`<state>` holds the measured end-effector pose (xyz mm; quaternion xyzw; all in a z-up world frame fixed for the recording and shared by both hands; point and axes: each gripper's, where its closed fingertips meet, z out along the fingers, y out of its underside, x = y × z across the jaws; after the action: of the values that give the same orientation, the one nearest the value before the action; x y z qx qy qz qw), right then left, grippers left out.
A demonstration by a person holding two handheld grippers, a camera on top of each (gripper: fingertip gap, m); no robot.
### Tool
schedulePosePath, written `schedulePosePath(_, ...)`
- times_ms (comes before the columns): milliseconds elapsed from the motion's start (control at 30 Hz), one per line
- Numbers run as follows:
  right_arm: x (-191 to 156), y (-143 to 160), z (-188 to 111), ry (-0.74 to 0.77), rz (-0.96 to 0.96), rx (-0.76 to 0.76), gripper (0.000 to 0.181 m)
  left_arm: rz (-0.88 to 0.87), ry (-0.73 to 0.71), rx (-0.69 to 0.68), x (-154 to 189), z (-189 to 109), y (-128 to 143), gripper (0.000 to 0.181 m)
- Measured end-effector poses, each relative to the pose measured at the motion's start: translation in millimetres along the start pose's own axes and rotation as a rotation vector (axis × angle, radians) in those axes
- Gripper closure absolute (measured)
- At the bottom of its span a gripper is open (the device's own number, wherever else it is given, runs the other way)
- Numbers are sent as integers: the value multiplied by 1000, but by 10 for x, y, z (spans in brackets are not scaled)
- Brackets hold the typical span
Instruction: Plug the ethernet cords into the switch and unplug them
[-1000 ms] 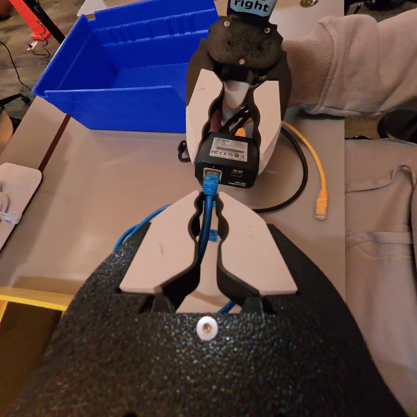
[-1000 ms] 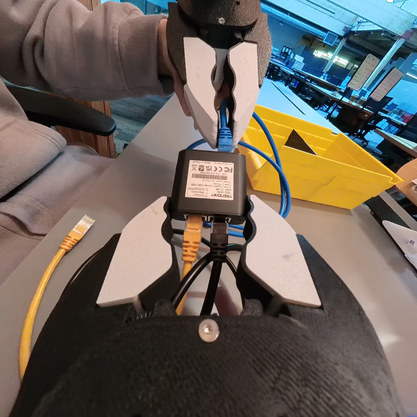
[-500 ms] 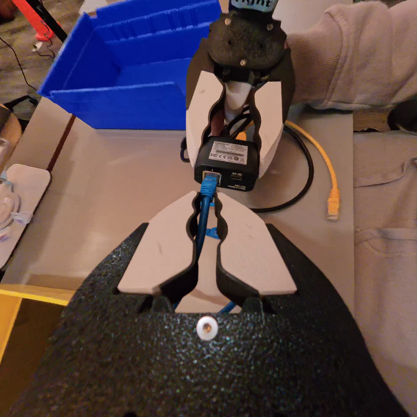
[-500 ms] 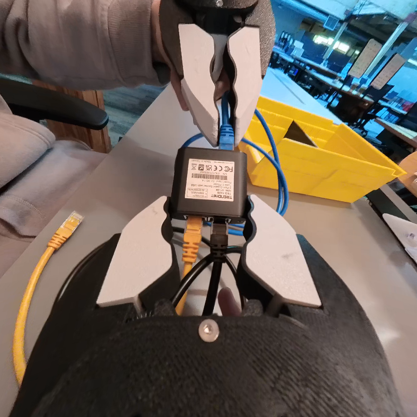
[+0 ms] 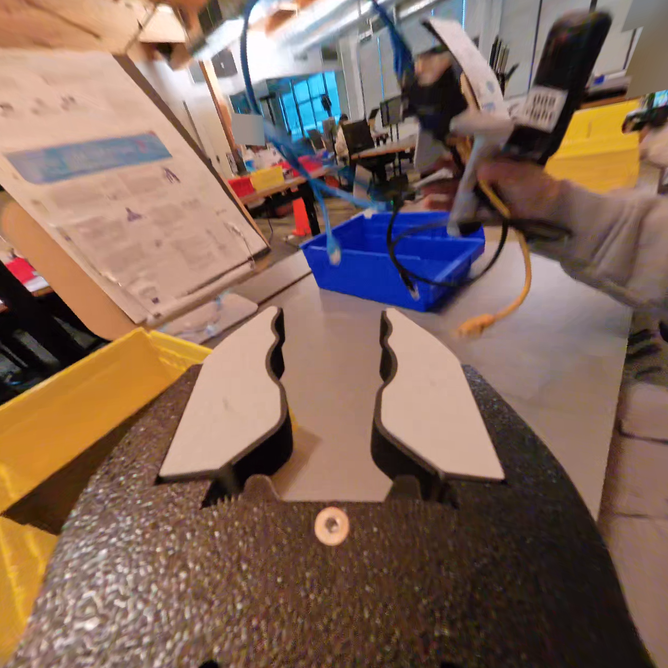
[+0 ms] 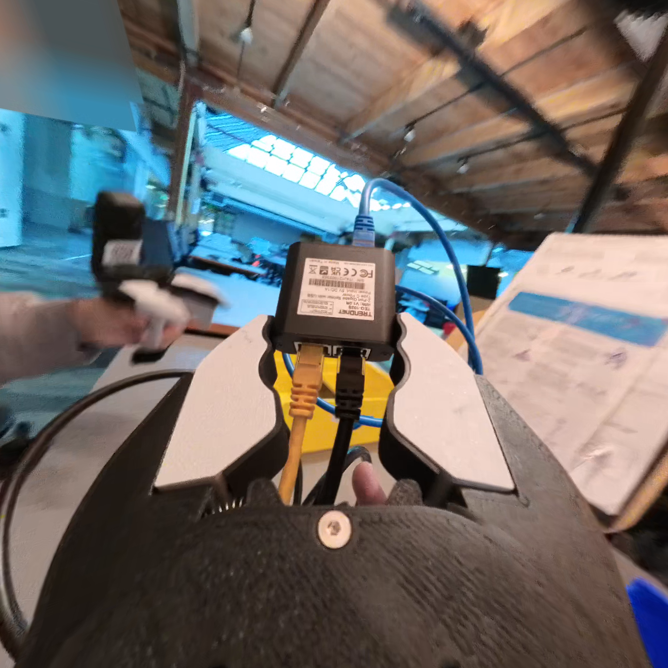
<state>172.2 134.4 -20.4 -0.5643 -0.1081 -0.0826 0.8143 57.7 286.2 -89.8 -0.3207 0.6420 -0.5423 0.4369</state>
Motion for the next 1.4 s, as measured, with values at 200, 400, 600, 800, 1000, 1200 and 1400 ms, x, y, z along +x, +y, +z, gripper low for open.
schedulePosePath(200,1304,-516,-345,438,-283,-59,119,-63,51,-95,167,-4,594,132)
schedulePosePath(400,2235,399,-1185,831,-496,-416,119,-136,102,-62,294,89,742,135)
schedulePosePath(600,2150,1238,-1420,706,-427,-691,119,-97,129,-111,371,131,862,136)
schedulePosePath(800,1742,1774,-1393,509,-206,-972,119,-81,153,-167,442,199,1001,135)
schedulePosePath(1000,1662,2149,-1620,448,-119,-1183,118,-72,169,-207,480,272,1053,133)
schedulePosePath(1200,1740,1394,-1307,468,-220,-903,104,-31,186,-253,524,357,1083,132)
schedulePosePath(1400,2022,681,-2106,759,-265,-1030,119,16,204,-302,593,511,1094,131)
